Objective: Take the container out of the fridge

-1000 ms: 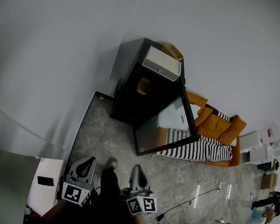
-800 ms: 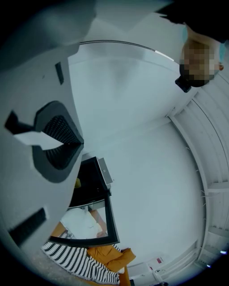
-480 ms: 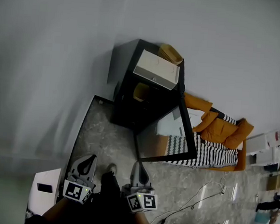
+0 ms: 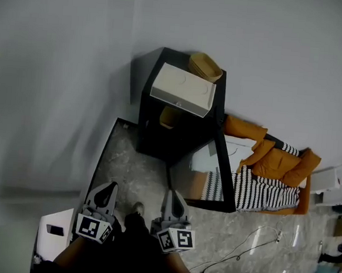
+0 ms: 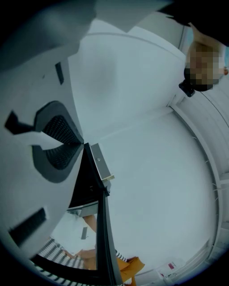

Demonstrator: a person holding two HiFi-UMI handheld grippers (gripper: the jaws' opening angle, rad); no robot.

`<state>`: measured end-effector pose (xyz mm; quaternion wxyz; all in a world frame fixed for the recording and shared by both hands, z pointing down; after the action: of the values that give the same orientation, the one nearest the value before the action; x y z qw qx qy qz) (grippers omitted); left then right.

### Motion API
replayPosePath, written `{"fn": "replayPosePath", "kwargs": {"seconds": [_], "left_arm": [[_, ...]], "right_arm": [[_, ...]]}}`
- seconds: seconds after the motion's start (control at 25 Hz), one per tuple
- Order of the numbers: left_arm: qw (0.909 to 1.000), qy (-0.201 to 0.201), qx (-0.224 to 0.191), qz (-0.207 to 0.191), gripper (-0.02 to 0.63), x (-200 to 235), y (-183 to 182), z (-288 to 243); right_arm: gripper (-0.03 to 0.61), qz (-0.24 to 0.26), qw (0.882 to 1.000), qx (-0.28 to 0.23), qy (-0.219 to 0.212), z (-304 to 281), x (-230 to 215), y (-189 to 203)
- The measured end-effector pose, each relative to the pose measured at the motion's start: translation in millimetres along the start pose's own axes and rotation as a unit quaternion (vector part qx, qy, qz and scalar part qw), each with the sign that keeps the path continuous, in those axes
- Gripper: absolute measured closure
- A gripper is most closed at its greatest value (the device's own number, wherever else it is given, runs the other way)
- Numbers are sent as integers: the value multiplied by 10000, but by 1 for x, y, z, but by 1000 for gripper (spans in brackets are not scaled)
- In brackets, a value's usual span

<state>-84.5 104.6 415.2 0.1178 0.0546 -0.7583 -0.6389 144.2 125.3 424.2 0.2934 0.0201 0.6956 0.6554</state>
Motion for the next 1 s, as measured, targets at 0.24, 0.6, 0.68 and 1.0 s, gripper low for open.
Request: {"fn": "replayPosePath", "kwargs": {"seconds": [0.24, 0.6, 0.68, 1.0], "left_arm": [[10000, -27, -29, -26, 611, -8, -3, -29], [9992, 343, -199, 8, 611, 0, -13, -89], [9988, 437, -219, 12, 611, 4, -15, -108], [9973, 702, -221, 59, 611, 14, -21, -157]], "right_arm": [[578, 200, 9998, -29, -8, -25, -25, -8], [578, -56, 9998, -71, 164, -82, -59, -2], [578, -93, 9997, -16, 230, -99, -67, 3], [578, -249, 9981, 306, 481, -161, -117, 47]]}}
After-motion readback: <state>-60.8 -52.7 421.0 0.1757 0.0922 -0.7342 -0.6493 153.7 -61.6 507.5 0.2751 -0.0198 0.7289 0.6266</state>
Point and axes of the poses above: the fingertips, and each gripper's own axes: z backward along the fingers, x to its left, y out of its underside, the point moved 7 cm from there along z, backward along the fingers, and after that the axes turned 15 degrees about -y, right-handed, at the moved point
